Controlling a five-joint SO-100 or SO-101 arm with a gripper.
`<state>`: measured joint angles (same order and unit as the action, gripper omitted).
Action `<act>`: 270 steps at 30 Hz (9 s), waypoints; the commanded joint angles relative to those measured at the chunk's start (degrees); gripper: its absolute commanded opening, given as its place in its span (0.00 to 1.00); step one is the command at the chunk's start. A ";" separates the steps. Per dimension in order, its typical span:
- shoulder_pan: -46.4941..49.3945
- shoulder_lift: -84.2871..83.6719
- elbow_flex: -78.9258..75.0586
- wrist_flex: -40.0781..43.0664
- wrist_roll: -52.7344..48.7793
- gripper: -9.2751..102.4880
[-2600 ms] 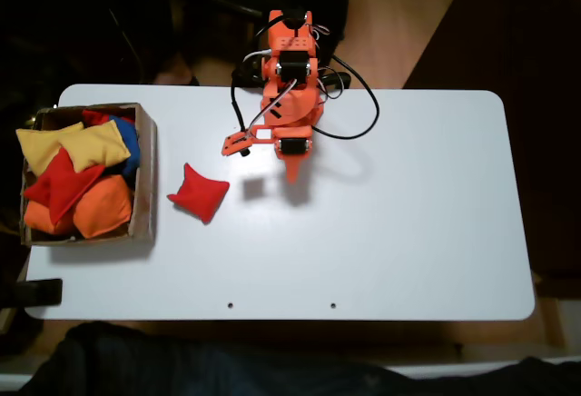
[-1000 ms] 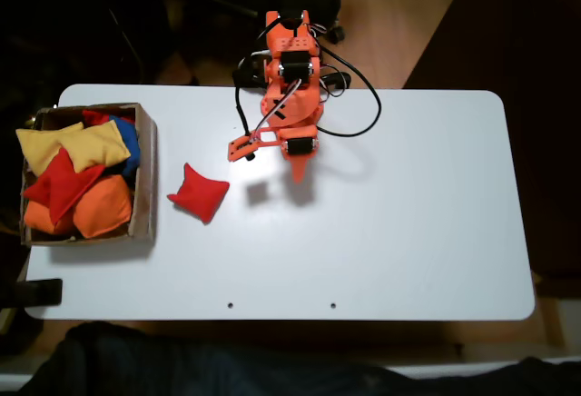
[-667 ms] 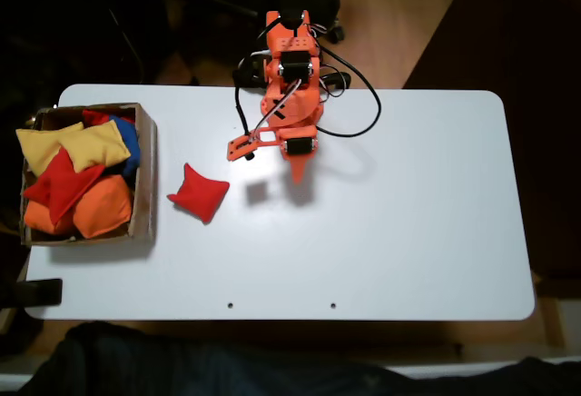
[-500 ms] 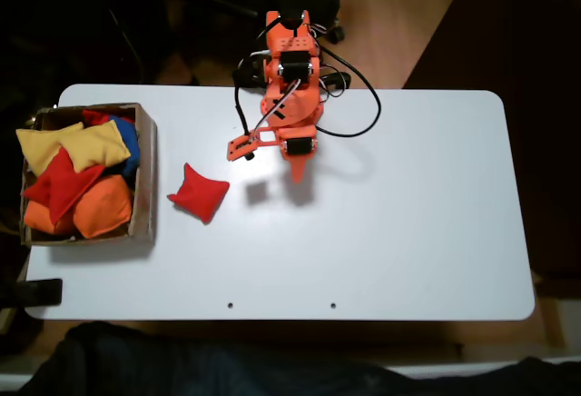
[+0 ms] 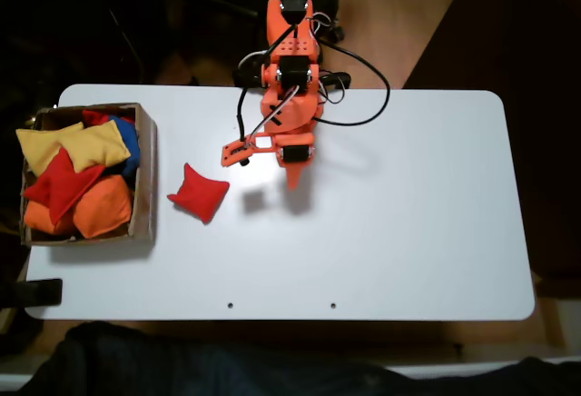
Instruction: Grasp a bag and put it in the box.
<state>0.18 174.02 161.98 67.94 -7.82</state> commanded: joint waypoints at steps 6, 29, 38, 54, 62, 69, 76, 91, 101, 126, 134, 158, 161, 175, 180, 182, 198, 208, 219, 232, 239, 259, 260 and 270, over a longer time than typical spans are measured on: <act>4.39 -14.50 -12.92 -4.22 -0.79 0.08; 22.06 -46.23 -37.97 -5.45 -9.40 0.08; 29.44 -55.63 -46.67 -3.34 -16.52 0.09; 36.56 -69.61 -55.02 2.11 -40.69 0.08; 37.97 -73.21 -55.46 2.55 -47.72 0.09; 38.50 -74.62 -55.28 3.43 -54.14 0.09; 38.94 -75.06 -55.55 4.13 -59.59 0.12; 41.31 -75.32 -55.72 4.04 -73.39 0.33; 44.65 -74.79 -55.72 3.60 -83.94 0.43; 48.16 -75.32 -52.65 -6.68 -107.14 0.64; 49.22 -75.32 -47.99 -13.36 -111.01 0.69; 53.00 -73.39 -35.60 -25.66 -119.18 0.71; 53.17 -73.48 -34.45 -27.42 -119.44 0.71; 53.09 -74.53 -31.11 -32.08 -118.21 0.71; 53.09 -74.53 -31.03 -32.26 -117.42 0.71; 53.09 -74.62 -30.94 -32.26 -117.42 0.71; 53.44 -75.06 -21.27 -46.05 -118.65 0.71; 53.26 -74.88 -21.88 -46.32 -115.05 0.71; 52.91 -75.15 -21.36 -46.41 -116.02 0.61; 52.73 -75.15 -17.84 -53.96 -115.84 0.22; 51.94 -74.09 -15.03 -56.87 -114.61 0.08; 44.21 -69.96 -18.90 -51.33 -95.80 0.08; 43.95 -69.61 -20.39 -48.43 -94.92 0.08; 40.69 -68.29 -41.92 -13.01 -88.42 0.08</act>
<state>41.75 102.83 126.56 48.52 -97.38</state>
